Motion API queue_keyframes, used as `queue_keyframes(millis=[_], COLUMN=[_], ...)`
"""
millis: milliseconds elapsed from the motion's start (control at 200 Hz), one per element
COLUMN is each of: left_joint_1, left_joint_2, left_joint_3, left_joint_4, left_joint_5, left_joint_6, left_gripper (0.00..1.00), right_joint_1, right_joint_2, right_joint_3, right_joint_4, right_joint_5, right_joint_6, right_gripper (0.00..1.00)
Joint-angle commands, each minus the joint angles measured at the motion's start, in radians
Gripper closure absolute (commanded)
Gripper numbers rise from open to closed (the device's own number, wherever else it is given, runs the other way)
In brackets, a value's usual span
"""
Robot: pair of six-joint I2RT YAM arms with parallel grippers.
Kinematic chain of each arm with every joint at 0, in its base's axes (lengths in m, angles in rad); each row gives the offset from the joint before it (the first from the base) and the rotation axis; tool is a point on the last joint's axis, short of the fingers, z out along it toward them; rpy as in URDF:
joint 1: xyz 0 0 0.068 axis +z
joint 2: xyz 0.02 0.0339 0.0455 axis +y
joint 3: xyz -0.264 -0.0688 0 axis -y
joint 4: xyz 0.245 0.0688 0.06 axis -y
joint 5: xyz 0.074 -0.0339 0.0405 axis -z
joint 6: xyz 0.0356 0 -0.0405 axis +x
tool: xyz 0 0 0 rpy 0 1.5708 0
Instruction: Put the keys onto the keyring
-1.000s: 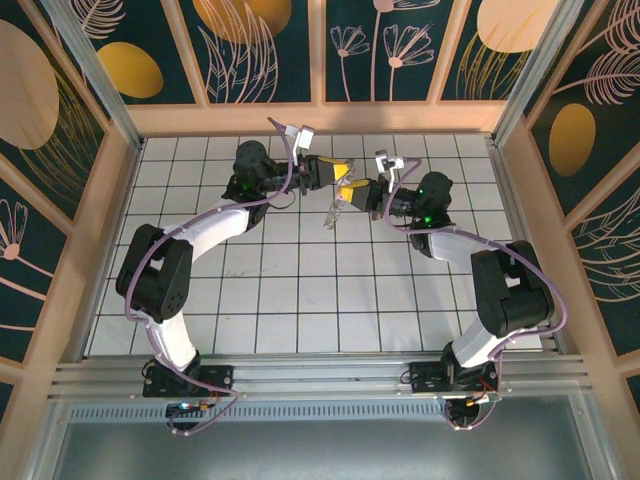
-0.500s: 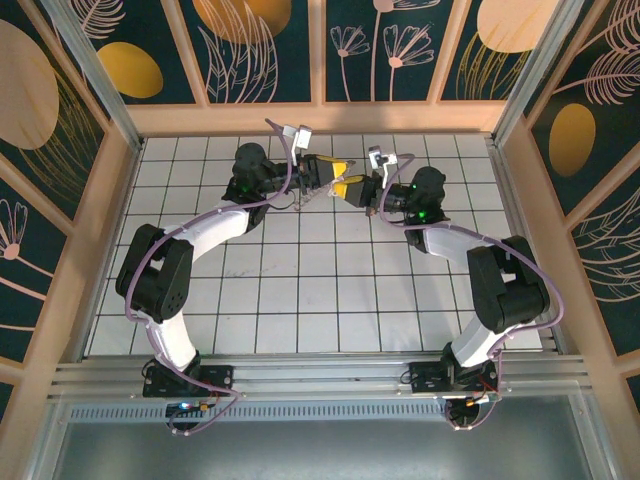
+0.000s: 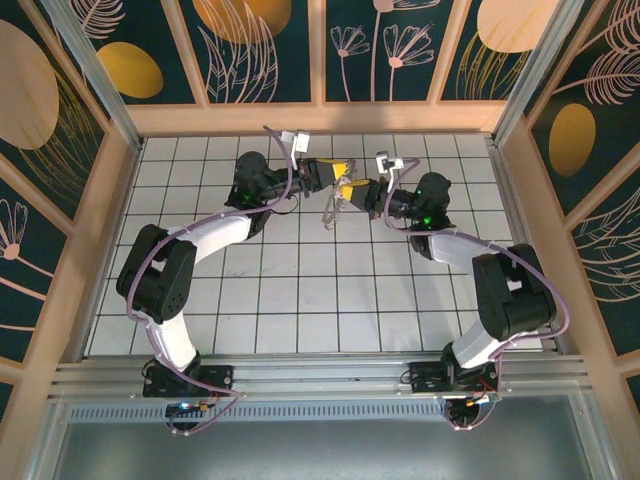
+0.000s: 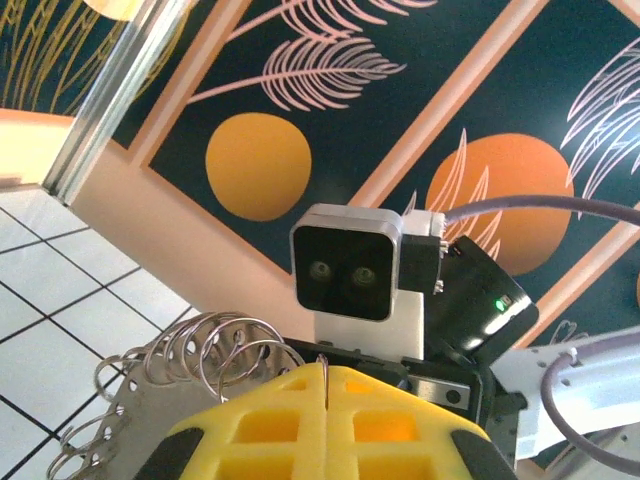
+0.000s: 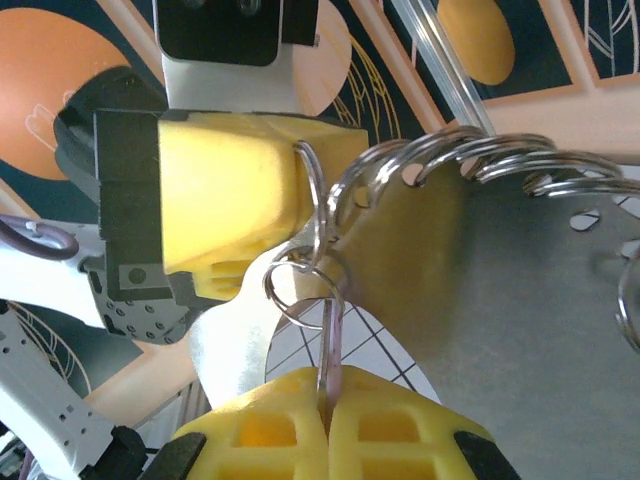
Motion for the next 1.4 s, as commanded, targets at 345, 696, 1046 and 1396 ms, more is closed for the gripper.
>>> queue_keyframes(millis=[345, 696, 1046, 1396], left_joint_1=[-0.016, -0.018, -0.025, -0.03], left_joint_2=[-0.061, -0.068, -0.07, -0.068], left_joint_3=[-0.064, -0.058, -0.057, -0.053], left_joint_4=[0.285, 0.296, 0.301, 0.296], left_joint_5=[-0.125, -0.112, -0.084, -0.085], left_joint_6=[-0.15, -0.157, -0.157, -0.152], left_gripper=[1.0, 1.0, 1.0, 1.0], right_joint_1=[-0.011, -0.059, -0.062, 0.009], right_joint_2=[-0.18, -0.308, -0.171, -0.109], right_joint_3=[-0.105, -0.089, 0.064, 0.054], right_joint_4=[-0.04, -0.09, -0.038, 0.066], right_joint_5=[0.127, 0.184, 0.213, 0.196], right_joint_6=[-0.022, -0.034, 0.038, 0.076], right_gripper=[0.79, 0.71, 0.71, 0.71])
